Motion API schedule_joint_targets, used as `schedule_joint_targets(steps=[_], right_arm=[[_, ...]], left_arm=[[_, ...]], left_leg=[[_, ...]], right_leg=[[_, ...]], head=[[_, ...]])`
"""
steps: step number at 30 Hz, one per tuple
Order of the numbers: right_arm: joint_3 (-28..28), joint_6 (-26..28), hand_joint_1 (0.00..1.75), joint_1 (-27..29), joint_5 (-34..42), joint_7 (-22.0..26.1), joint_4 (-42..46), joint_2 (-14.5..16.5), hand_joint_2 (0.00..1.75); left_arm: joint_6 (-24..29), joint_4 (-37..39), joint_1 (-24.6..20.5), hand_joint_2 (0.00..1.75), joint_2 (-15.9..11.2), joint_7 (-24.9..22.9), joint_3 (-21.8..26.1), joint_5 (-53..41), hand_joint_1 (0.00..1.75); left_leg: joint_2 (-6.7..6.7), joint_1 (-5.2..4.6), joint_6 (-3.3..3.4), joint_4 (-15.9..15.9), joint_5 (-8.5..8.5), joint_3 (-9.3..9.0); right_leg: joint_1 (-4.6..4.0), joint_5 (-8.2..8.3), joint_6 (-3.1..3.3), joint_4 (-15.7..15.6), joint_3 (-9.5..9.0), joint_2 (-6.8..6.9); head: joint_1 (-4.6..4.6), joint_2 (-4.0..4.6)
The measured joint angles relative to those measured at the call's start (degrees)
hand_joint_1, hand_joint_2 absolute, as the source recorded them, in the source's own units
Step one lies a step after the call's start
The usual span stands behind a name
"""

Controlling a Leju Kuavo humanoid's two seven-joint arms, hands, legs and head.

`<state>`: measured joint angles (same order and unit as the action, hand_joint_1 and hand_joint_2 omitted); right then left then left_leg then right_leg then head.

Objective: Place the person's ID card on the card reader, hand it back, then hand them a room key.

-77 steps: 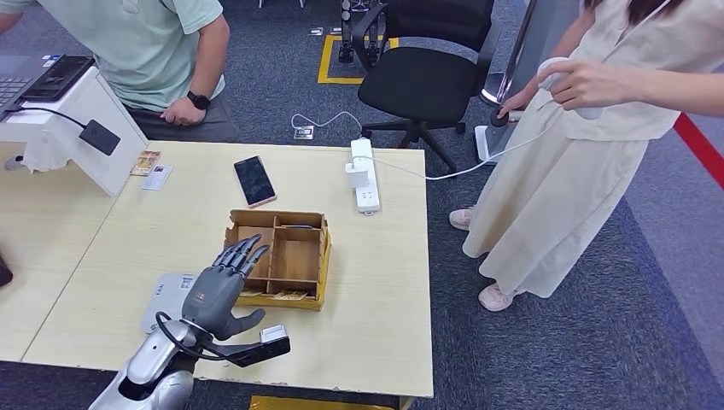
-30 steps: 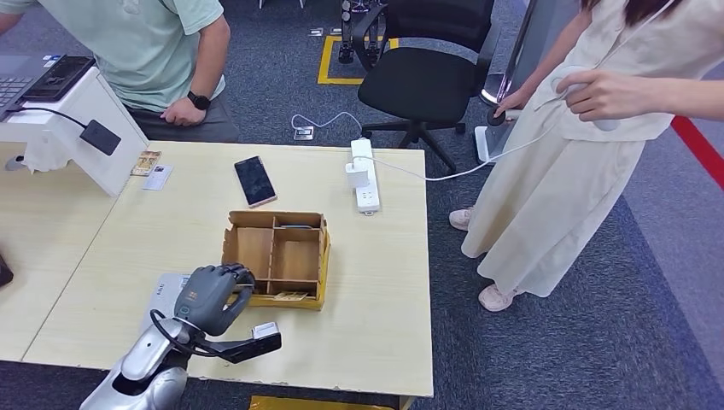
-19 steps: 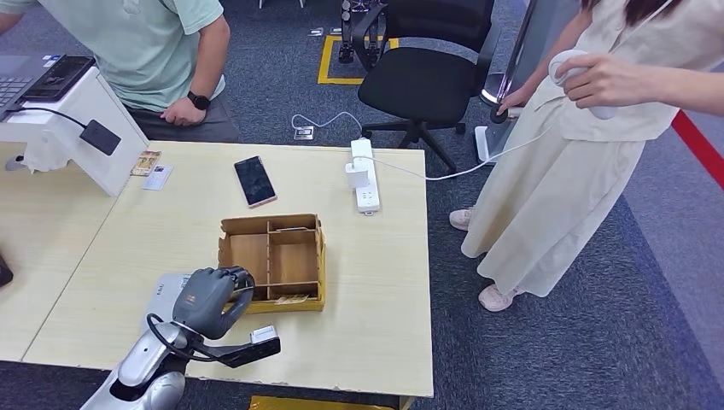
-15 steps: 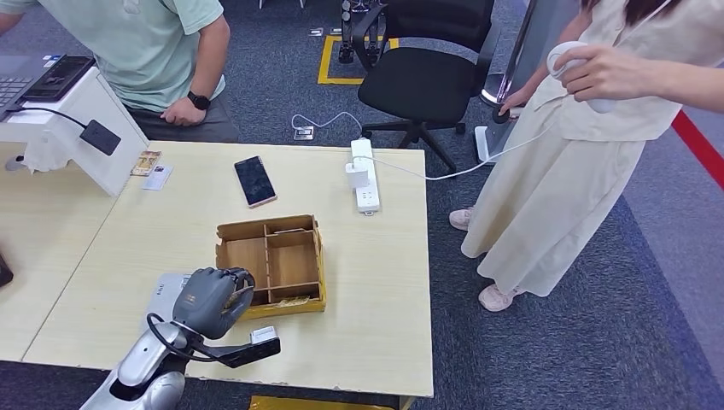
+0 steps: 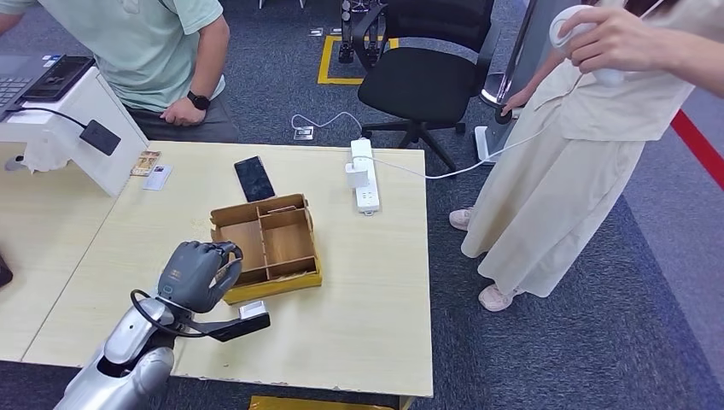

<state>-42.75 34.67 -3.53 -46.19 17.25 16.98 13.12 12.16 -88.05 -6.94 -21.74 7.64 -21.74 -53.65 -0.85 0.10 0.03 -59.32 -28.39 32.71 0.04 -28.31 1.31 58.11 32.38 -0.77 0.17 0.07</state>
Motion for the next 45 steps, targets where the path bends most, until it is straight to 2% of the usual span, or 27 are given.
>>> schedule_joint_targets(steps=[17, 24, 29, 36, 45], right_arm=[[0.00, -0.02, 0.00, 0.02, -0.99, -0.74, -0.37, -0.01, 0.00], [0.00, 0.00, 0.00, -0.06, -2.46, -1.40, -0.50, -0.01, 0.00], [0.03, 0.00, 0.00, -0.12, -2.98, -1.64, -0.63, -0.01, 0.00], [0.05, 0.02, 0.00, -0.12, -3.48, -1.66, -0.81, -0.01, 0.00], [0.34, 0.00, 0.00, -0.21, -3.86, -1.66, -1.04, 0.03, 0.00]], left_arm=[[-2.49, -0.68, -7.81, 1.75, -4.17, 1.19, 2.20, 3.69, 1.75], [-3.02, 1.69, -16.57, 1.75, -4.34, 0.61, 2.19, 5.11, 1.75], [-2.54, 5.30, -21.79, 1.75, -3.65, -0.96, 2.15, 4.48, 1.75], [-0.59, 8.37, -24.43, 1.75, -2.54, -1.56, 2.12, 3.65, 1.75], [5.99, 17.33, -30.01, 1.75, 1.77, -3.36, 2.06, 0.67, 1.75]], left_leg=[[0.00, 0.00, 0.00, 0.00, 0.01, 0.00], [-0.05, 0.00, -0.04, -0.01, 0.06, 0.00], [-0.03, 0.00, -0.04, -0.02, 0.06, -0.01], [-0.02, 0.00, -0.05, -0.02, 0.06, 0.00], [-0.01, -0.01, -0.03, -0.04, 0.09, 0.00]], right_leg=[[0.00, 0.00, 0.00, 0.00, 0.01, -0.01], [0.00, 0.03, 0.00, 0.01, 0.00, 0.02], [0.00, 0.04, 0.01, 0.01, 0.00, 0.00], [0.00, 0.03, 0.01, 0.01, 0.03, 0.00], [0.01, 0.10, 0.01, 0.01, 0.02, -0.01]], head=[[0.01, 0.00], [0.02, 0.00], [0.01, 0.00], [0.01, 0.00], [0.01, 0.00]])
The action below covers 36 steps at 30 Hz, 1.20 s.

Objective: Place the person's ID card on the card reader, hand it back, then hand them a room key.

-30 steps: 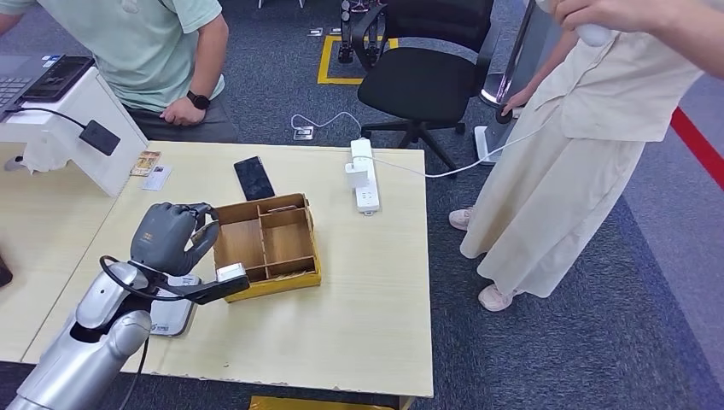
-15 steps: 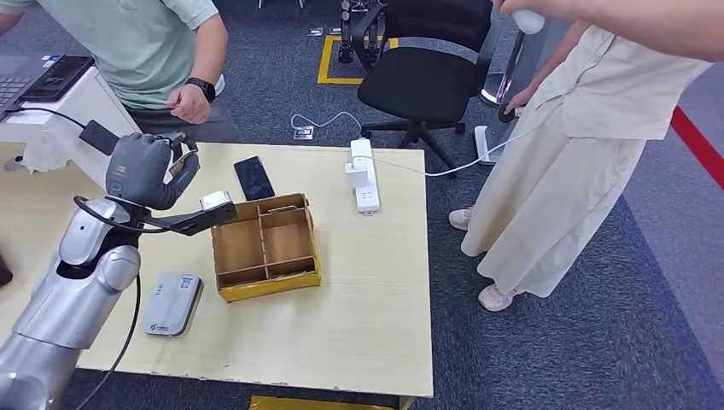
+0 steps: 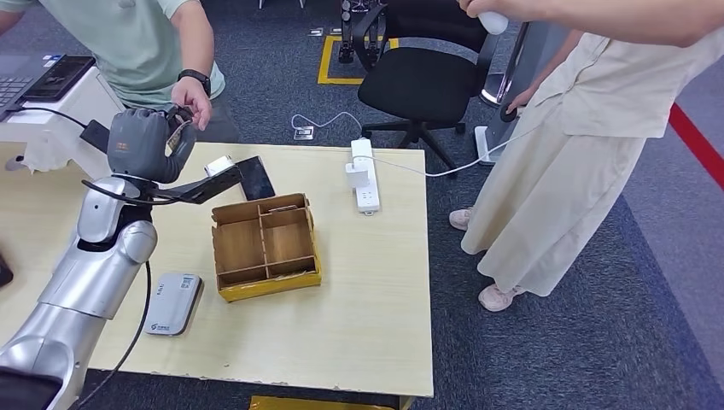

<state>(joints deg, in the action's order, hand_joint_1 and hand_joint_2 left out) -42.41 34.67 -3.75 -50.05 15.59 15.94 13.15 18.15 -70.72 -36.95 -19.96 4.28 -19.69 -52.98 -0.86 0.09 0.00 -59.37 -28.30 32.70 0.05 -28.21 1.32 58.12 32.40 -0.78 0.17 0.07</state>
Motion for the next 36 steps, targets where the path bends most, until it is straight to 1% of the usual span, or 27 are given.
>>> schedule_joint_targets(steps=[7, 11, 18, 31, 33, 34, 36], right_arm=[[0.05, -0.01, 0.00, -0.15, 0.63, 0.45, -0.26, 0.14, 0.00], [0.05, 0.02, 0.00, -0.14, 0.73, 0.72, -0.33, 0.16, 0.00], [0.05, 0.04, 0.00, -0.10, 1.13, 0.89, -0.57, 0.25, 0.00], [0.05, 0.07, 0.00, -0.04, 1.28, 0.95, -0.87, 0.38, 0.00], [0.05, 0.07, 0.00, -0.03, 1.37, 0.97, -0.89, 0.38, 0.00], [0.05, 0.07, 0.00, -0.03, 1.42, 0.99, -0.89, 0.38, 0.00], [0.05, 0.07, 0.00, -0.03, 1.50, 1.04, -0.89, 0.38, 0.00]], left_arm=[[5.13, 6.77, -3.17, 1.75, 2.90, -1.62, -0.01, -2.50, 1.75], [6.65, 9.19, -4.29, 1.75, 3.95, -2.34, -0.01, -3.72, 1.75], [11.45, 12.98, -6.18, 1.75, 5.23, -4.84, -0.01, -7.21, 1.75], [12.60, 14.62, -6.32, 1.75, 6.70, -4.72, -0.01, -7.64, 1.75], [12.82, 14.71, -6.32, 1.75, 6.82, -4.69, -0.01, -7.67, 1.66], [12.93, 14.75, -6.32, 1.75, 6.91, -4.63, 0.00, -7.68, 1.46], [12.98, 14.82, -6.31, 1.75, 7.10, -4.26, 0.01, -7.68, 0.90]], left_leg=[[0.01, 0.00, 0.00, -0.01, 0.00, 0.00], [0.01, 0.00, 0.00, 0.00, 0.00, 0.00], [0.01, 0.00, 0.00, 0.00, 0.00, 0.00], [0.01, 0.00, 0.00, 0.00, 0.00, 0.01], [0.01, 0.00, 0.00, 0.00, 0.00, 0.01], [0.01, 0.00, 0.00, 0.00, 0.00, 0.01], [0.01, 0.00, 0.00, 0.00, 0.00, 0.01]], right_leg=[[0.00, 0.01, -0.01, 0.00, 0.00, -0.02], [0.00, 0.01, -0.01, 0.00, 0.00, -0.02], [0.00, 0.01, -0.01, 0.00, 0.00, -0.02], [0.00, 0.01, -0.01, 0.00, 0.00, -0.02], [0.00, 0.01, -0.01, 0.00, 0.00, -0.02], [0.00, 0.01, -0.01, 0.00, 0.00, -0.02], [0.00, 0.01, -0.01, 0.00, 0.00, -0.01]], head=[[0.01, 0.00], [0.01, 0.00], [0.00, 0.00], [0.00, 0.00], [0.00, 0.00], [0.00, 0.00], [0.00, 0.00]])
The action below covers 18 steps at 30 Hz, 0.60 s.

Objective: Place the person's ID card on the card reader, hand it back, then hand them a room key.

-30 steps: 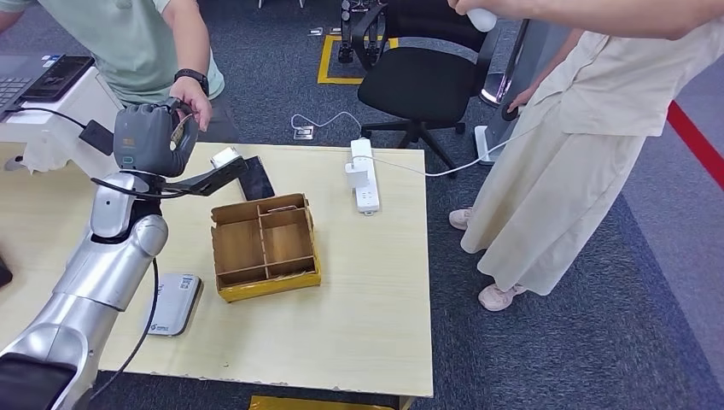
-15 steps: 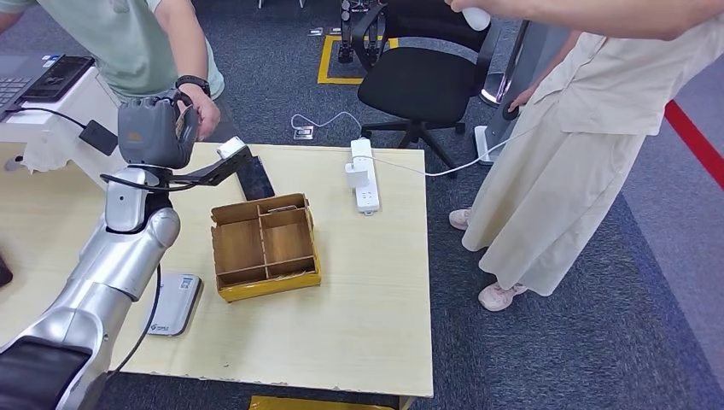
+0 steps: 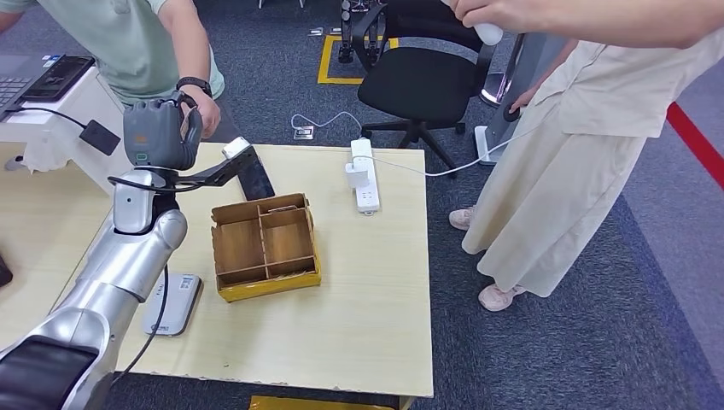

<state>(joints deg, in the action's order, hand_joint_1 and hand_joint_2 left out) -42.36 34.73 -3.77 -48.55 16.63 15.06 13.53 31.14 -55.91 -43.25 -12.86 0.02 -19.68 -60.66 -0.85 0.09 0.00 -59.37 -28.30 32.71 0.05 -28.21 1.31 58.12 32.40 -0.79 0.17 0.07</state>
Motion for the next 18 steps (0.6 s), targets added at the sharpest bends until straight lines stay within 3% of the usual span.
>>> schedule_joint_targets(steps=[2, 5, 18], right_arm=[[-0.01, -0.01, 0.00, -0.01, 0.04, 0.02, 0.00, 0.00, 0.00], [-0.02, -0.02, 0.00, -0.01, 0.05, 0.03, -0.01, 0.00, 0.00], [-0.03, 0.11, 0.00, 0.10, 0.14, 0.14, -0.09, 0.00, 0.00]], left_arm=[[-0.06, 0.04, 0.06, 1.75, 0.16, 0.43, 0.01, -0.11, 0.35], [-0.14, 0.04, 0.28, 1.75, 0.27, 0.58, 0.01, -0.18, 0.00], [0.52, -0.73, 2.45, 1.75, 0.17, 1.45, 0.95, 1.40, 0.00]], left_leg=[[0.00, 0.00, 0.00, 0.00, 0.00, 0.00], [0.00, 0.00, 0.00, 0.00, 0.00, 0.01], [0.00, 0.00, 0.00, 0.00, 0.00, 0.01]], right_leg=[[0.00, 0.00, 0.00, 0.00, 0.00, 0.00], [0.00, 0.00, 0.00, 0.00, 0.00, 0.00], [0.00, 0.00, 0.00, 0.02, -0.02, 0.00]], head=[[0.01, 0.00], [0.01, 0.00], [0.00, 0.00]])
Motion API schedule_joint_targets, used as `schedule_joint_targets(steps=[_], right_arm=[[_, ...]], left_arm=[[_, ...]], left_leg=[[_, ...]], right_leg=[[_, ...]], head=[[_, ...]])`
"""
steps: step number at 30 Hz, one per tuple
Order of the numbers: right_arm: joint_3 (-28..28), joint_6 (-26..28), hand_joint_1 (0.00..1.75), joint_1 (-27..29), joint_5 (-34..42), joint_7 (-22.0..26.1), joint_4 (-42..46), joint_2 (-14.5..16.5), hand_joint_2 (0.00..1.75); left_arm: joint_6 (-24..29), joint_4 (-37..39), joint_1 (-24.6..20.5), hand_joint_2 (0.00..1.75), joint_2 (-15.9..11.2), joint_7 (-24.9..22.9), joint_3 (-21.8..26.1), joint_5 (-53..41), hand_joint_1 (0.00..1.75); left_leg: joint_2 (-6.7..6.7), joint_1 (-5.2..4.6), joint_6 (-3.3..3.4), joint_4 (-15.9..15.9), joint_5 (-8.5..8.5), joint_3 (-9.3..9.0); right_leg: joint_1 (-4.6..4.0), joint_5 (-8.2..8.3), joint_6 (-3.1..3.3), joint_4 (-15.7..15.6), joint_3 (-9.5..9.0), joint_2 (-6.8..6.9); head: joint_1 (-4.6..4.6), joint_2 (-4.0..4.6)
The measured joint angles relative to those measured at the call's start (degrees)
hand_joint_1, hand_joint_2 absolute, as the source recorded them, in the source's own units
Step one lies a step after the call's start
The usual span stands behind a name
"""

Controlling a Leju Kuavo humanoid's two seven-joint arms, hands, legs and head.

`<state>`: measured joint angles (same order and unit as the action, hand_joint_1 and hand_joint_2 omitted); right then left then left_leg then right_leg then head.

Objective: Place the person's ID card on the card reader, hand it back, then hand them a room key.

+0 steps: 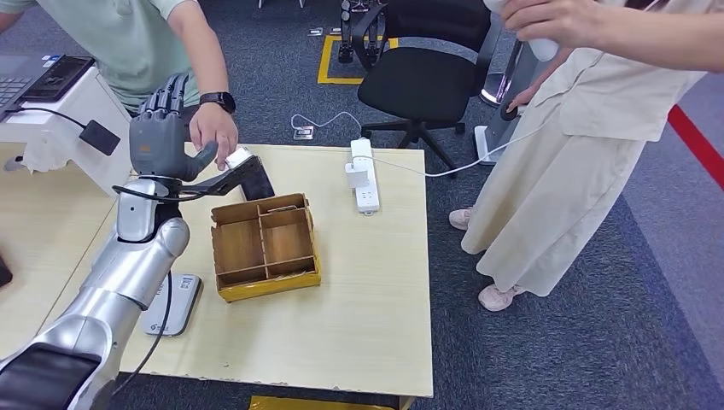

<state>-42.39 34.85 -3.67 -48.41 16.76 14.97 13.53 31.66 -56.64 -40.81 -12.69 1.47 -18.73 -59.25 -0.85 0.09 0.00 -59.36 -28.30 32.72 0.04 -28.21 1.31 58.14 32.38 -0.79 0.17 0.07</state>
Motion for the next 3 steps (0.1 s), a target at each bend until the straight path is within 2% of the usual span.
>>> schedule_joint_targets(steps=[3], right_arm=[[-0.02, 0.10, 0.00, 0.02, 0.07, 0.04, 0.00, 0.00, 0.00]], left_arm=[[0.60, -1.46, 1.27, 1.75, -0.27, -0.25, 0.81, -0.19, 0.00]], left_leg=[[0.00, 0.00, 0.00, 0.00, 0.00, 0.00]], right_leg=[[0.00, 0.00, 0.00, 0.00, 0.00, 0.00]], head=[[-0.01, 0.00]])
